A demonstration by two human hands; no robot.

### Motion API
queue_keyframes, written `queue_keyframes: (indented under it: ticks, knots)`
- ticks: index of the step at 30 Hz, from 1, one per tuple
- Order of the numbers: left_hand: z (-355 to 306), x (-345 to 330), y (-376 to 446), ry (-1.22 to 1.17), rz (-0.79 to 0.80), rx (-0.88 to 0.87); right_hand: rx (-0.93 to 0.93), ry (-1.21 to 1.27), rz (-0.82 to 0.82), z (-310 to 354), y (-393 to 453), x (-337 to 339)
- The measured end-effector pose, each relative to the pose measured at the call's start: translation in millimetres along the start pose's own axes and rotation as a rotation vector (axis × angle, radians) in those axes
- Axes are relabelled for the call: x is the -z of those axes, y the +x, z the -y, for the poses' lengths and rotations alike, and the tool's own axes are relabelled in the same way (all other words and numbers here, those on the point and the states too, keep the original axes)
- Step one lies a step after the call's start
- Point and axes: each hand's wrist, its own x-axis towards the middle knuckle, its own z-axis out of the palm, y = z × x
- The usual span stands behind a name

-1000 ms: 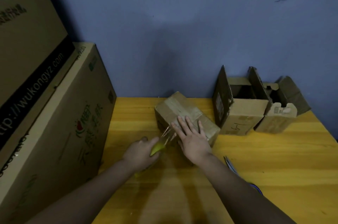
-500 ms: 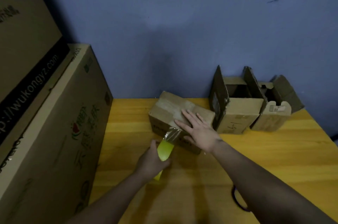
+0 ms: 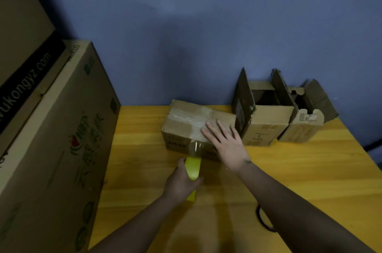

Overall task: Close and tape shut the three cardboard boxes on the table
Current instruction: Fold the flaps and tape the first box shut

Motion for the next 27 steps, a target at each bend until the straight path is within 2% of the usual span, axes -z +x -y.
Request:
queue_keyframes:
  ticks: [4, 8, 12, 19, 27]
  knots:
    - [-4.0, -3.8, -0.6, -0.009, 0.021, 0.001, -0.057, -0.01, 0.048, -1.1, 4.6, -1.8]
    - [-9.0, -9.0, -3.9, -0.023, -0.024, -0.009, -0.05, 0.026, 0.031, -1.3, 5.9, -3.6]
    - [-11.0, -4.3, -12.7, 0.115, -0.098, -0.123, -0.009, 0.077, 0.043, -6.3, 3.1, -3.3]
    - [-38.0, 16.6, -2.6, 0.486, -0.012, -0.176, 0.004, 0.103, 0.092, -7.5, 6.4, 10.1]
    - [-39.8, 16.4, 4.6, 0.468, 0.11, -0.137, -0.031, 0.089, 0.146, -2.6, 3.1, 15.0]
